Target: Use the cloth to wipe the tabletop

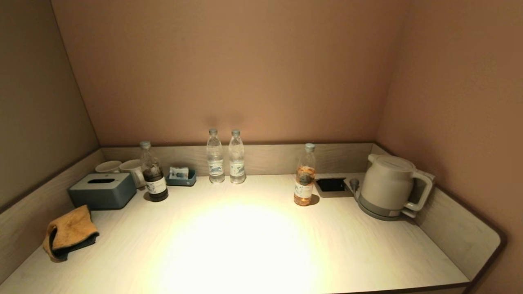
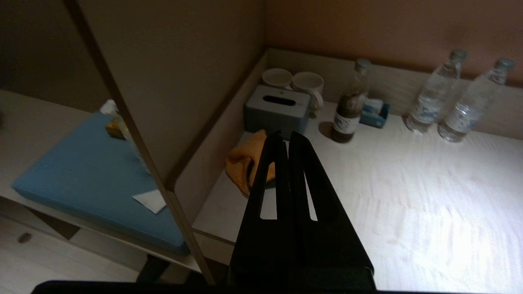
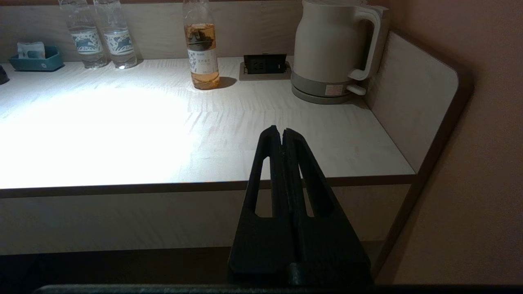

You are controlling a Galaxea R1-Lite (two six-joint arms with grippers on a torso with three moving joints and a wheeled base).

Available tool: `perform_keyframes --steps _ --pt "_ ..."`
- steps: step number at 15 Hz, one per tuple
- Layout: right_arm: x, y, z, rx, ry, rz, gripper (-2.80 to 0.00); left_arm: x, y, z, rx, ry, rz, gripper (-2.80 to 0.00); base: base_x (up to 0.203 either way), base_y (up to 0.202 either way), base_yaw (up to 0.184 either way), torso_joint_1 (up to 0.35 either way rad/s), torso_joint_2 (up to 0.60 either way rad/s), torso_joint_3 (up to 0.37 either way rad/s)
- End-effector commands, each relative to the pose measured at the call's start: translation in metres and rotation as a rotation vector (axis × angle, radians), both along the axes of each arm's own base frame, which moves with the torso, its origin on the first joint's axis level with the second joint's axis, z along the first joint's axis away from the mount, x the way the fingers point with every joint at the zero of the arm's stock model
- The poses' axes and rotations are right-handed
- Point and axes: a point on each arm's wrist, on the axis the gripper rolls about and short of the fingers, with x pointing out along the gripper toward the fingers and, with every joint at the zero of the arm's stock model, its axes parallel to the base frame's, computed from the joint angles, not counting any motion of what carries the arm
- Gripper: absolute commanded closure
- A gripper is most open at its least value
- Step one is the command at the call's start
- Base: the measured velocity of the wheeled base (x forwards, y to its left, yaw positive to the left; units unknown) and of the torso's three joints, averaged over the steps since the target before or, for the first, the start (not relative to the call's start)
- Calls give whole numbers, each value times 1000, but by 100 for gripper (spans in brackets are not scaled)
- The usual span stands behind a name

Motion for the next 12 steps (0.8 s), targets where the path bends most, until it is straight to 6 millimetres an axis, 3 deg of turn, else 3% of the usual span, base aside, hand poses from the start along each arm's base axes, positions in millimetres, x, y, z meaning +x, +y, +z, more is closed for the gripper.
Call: perform_keyframes --steps 1,7,12 --pt "0 0 0 0 -2 1 0 -30 -9 -13 66 -127 33 0 0 0 0 0 0 0" --pt "0 0 0 0 -1 1 0 -63 -12 -53 78 -152 -30 0 0 0 0 0 0 0" --pt "0 0 0 0 -1 1 0 -77 -13 -64 78 -191 -57 0 0 0 0 0 0 0"
